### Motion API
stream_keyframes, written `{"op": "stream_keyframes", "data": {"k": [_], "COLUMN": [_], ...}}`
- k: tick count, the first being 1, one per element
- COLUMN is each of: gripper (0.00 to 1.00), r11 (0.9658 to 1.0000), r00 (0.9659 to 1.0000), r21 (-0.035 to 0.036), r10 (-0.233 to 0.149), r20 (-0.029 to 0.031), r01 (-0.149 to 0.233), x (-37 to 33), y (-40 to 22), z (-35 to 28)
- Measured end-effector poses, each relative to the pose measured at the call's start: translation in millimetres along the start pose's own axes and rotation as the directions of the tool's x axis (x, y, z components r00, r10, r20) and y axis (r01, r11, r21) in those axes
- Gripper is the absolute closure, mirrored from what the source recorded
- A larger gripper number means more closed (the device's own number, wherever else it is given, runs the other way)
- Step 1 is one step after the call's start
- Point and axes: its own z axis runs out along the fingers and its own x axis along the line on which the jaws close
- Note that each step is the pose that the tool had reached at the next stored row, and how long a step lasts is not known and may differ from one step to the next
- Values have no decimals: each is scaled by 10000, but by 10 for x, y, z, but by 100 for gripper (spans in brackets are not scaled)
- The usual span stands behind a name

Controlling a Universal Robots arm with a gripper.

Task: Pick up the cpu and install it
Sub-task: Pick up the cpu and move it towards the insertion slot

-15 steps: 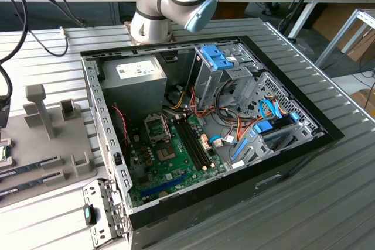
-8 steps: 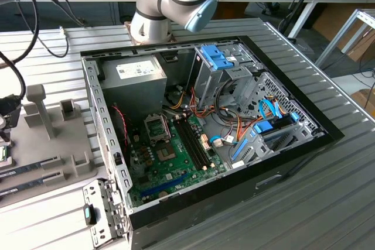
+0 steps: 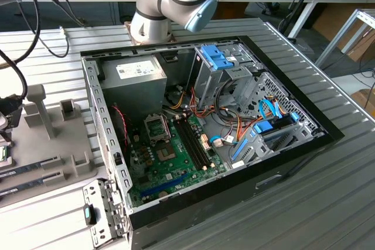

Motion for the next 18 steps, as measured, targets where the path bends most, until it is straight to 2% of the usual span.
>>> {"op": "stream_keyframes", "data": {"k": [4, 5, 6, 7, 8, 14, 18], "gripper": [51, 39, 33, 33, 26, 26, 26], "r11": [10000, 10000, 10000, 10000, 10000, 10000, 10000], "r00": [10000, 10000, 10000, 10000, 10000, 10000, 10000], "r21": [0, 0, 0, 0, -1, 0, -1], "r10": [-1, -1, -2, -2, -2, -4, -4], "r20": [0, 0, 0, 0, 0, -1, 0], "r01": [1, 1, 2, 2, 2, 4, 4], "x": [0, 0, 0, 0, 0, 0, -12], "y": [0, 0, 0, 0, 0, 0, -1], "z": [0, 0, 0, 0, 0, 3, 27]}}
